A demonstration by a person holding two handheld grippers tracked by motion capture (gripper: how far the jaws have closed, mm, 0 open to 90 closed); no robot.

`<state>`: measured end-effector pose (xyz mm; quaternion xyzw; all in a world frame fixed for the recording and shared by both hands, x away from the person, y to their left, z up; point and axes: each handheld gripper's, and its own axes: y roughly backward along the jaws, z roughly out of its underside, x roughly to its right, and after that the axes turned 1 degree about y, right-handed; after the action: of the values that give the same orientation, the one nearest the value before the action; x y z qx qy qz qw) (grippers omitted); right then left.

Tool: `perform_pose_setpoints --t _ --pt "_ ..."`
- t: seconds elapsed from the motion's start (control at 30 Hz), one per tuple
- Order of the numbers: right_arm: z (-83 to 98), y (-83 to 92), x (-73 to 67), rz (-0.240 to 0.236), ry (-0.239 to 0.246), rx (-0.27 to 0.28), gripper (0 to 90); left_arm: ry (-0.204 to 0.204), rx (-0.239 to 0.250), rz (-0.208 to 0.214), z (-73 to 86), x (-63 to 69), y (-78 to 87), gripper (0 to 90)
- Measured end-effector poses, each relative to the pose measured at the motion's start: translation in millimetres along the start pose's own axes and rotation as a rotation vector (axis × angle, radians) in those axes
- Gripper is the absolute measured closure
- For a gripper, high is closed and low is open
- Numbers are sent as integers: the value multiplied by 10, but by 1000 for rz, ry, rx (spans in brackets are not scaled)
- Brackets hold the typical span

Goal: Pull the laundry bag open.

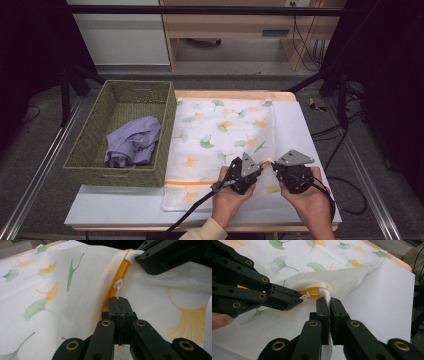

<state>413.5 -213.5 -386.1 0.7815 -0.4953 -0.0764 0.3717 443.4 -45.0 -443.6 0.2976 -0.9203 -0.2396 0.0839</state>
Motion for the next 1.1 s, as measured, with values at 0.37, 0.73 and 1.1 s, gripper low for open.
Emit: perform_pose_setpoints --t 0.37,0.73,1.1 --pt "14 -5 5 4 -2 -4 870 -11 -30 -3 66 -19 25 900" --pt "29 9 22 5 -12 -1 870 -1 -36 -2 131 -45 23 900" --pt "45 13 41 9 -18 -3 870 6 -51 -7 234 -98 49 900"
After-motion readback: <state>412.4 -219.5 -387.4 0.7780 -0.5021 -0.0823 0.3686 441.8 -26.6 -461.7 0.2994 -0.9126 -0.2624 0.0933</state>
